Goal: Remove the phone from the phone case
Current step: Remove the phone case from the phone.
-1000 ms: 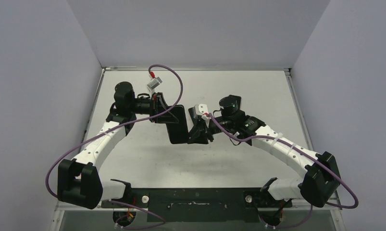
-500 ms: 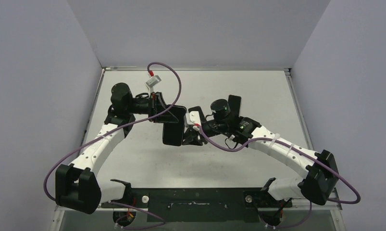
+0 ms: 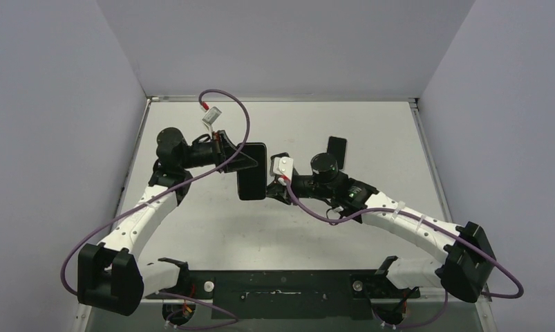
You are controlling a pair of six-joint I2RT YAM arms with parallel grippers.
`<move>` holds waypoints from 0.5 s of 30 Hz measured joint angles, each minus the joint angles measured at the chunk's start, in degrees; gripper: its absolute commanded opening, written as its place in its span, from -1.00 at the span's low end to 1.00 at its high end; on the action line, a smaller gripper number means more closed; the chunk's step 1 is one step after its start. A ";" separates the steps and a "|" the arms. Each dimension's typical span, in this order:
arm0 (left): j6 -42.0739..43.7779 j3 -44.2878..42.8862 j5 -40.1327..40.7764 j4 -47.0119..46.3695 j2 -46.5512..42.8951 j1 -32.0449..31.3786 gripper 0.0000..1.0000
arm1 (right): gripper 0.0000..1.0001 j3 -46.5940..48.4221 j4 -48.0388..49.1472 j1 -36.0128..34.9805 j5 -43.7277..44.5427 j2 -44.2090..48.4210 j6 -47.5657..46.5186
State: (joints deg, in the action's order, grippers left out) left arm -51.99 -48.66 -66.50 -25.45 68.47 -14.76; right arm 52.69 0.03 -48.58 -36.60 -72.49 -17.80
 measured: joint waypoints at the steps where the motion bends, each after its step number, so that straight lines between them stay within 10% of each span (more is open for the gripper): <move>1: -0.22 0.48 1.62 -0.28 -0.02 0.13 -1.00 | -0.76 -0.83 0.94 0.22 1.01 0.48 1.33; 6: -2.23 3.72 11.61 -2.27 -0.55 0.33 -1.00 | -0.14 -4.68 4.85 2.43 6.38 4.20 10.32; 15: -10.12 10.97 23.21 -7.82 -1.05 0.04 -1.00 | 0.29 -6.86 7.48 9.77 11.72 12.61 30.58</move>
State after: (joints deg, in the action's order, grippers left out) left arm -62.11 -37.69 -43.29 -33.28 67.42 -14.72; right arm 45.82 7.51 -38.81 -24.88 -59.88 12.78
